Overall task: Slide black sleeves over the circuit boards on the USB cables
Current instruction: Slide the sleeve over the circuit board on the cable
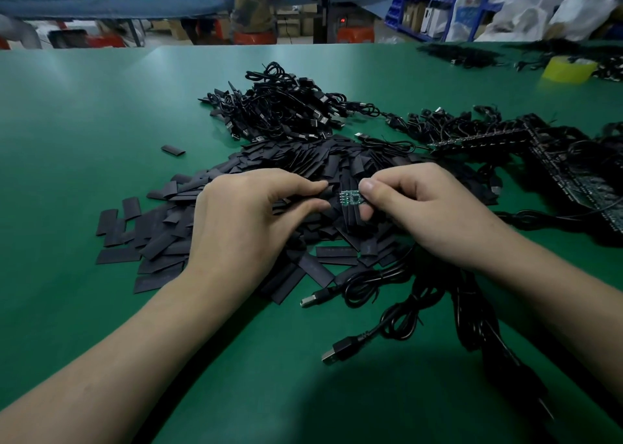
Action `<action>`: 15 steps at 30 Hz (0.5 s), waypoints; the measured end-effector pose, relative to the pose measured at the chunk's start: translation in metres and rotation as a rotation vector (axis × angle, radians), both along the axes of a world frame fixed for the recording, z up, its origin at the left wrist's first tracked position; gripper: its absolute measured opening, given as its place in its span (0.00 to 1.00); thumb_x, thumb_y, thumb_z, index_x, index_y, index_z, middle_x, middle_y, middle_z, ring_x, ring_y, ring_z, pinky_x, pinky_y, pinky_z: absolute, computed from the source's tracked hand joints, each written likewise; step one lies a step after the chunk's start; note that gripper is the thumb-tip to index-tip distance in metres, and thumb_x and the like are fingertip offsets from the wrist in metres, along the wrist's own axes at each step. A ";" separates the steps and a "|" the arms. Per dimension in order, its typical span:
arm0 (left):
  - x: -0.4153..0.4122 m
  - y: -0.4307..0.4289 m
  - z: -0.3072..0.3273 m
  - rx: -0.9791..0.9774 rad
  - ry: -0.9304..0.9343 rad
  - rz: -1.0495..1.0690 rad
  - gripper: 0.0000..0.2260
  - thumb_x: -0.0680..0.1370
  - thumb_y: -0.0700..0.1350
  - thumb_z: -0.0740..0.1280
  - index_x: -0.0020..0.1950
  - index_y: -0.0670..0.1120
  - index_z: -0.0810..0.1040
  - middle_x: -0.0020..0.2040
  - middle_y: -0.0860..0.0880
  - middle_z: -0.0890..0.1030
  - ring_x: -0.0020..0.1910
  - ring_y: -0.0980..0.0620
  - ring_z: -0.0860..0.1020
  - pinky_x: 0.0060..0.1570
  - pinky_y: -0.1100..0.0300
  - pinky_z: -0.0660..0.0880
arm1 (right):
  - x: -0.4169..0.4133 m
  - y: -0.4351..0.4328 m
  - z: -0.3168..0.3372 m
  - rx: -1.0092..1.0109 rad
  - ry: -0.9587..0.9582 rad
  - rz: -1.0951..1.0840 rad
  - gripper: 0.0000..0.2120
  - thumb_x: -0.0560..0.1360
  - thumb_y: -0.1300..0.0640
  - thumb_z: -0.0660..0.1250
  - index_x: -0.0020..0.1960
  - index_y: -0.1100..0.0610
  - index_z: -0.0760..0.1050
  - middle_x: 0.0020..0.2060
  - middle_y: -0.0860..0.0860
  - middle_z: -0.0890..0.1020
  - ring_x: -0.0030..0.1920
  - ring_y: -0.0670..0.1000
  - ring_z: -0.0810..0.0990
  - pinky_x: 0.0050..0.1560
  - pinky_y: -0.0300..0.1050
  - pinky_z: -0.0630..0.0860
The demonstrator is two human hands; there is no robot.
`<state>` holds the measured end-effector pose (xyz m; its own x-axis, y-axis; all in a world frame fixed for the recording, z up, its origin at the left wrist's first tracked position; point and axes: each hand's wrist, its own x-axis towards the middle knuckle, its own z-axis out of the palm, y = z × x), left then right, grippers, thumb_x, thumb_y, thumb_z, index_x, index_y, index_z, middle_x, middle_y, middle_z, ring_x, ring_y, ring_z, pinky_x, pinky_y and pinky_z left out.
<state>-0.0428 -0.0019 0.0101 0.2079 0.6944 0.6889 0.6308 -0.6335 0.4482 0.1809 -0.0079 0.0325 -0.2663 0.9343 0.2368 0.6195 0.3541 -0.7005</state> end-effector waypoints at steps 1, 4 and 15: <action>-0.001 0.000 0.000 0.013 0.013 -0.005 0.10 0.73 0.50 0.79 0.53 0.50 0.89 0.50 0.56 0.87 0.49 0.59 0.85 0.50 0.54 0.83 | 0.000 0.000 0.000 -0.018 0.030 0.002 0.19 0.84 0.47 0.61 0.38 0.51 0.82 0.23 0.44 0.63 0.24 0.44 0.61 0.27 0.36 0.58; -0.001 -0.001 0.000 0.041 0.043 -0.014 0.10 0.74 0.50 0.78 0.54 0.50 0.88 0.50 0.56 0.87 0.48 0.59 0.85 0.48 0.55 0.83 | 0.001 0.000 0.000 -0.047 0.067 0.007 0.19 0.84 0.46 0.61 0.39 0.52 0.82 0.24 0.46 0.63 0.25 0.44 0.60 0.27 0.38 0.57; -0.001 -0.001 -0.002 0.138 0.234 -0.023 0.09 0.75 0.49 0.78 0.54 0.49 0.89 0.47 0.53 0.87 0.43 0.50 0.86 0.38 0.53 0.81 | 0.000 0.000 0.001 -0.186 0.050 -0.033 0.19 0.81 0.42 0.62 0.41 0.51 0.84 0.23 0.48 0.62 0.23 0.46 0.58 0.24 0.36 0.55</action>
<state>-0.0437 -0.0029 0.0078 0.3875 0.5906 0.7078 0.6916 -0.6940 0.2005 0.1808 -0.0080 0.0335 -0.2268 0.9713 0.0717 0.5914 0.1958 -0.7822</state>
